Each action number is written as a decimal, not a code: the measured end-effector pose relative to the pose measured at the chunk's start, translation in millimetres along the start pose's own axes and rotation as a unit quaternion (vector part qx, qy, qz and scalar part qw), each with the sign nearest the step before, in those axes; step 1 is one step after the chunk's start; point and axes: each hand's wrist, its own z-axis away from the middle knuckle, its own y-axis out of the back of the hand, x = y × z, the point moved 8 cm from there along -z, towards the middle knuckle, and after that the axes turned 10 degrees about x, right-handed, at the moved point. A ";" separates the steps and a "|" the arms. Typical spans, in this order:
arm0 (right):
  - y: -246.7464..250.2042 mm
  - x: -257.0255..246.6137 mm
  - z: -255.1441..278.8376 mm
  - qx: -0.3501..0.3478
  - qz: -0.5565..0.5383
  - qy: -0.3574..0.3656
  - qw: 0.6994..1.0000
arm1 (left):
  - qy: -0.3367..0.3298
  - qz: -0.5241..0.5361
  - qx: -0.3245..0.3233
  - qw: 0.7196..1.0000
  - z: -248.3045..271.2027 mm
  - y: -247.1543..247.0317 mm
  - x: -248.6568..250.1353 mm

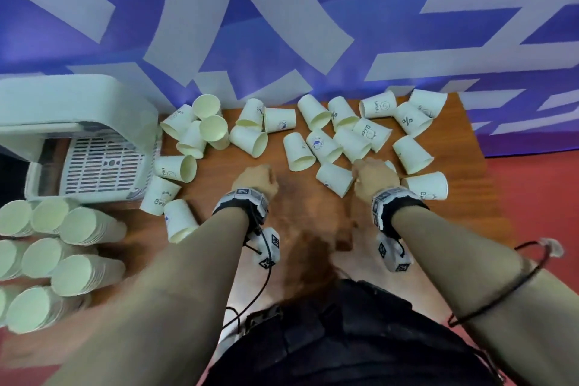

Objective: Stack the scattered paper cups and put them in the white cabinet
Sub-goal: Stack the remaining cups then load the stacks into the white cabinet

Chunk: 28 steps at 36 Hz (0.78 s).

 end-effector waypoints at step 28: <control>-25.8 -27.8 -49.5 0.044 -0.003 0.106 0.993 | 0.056 -0.002 -0.014 0.998 -83.3 -44.6 23.4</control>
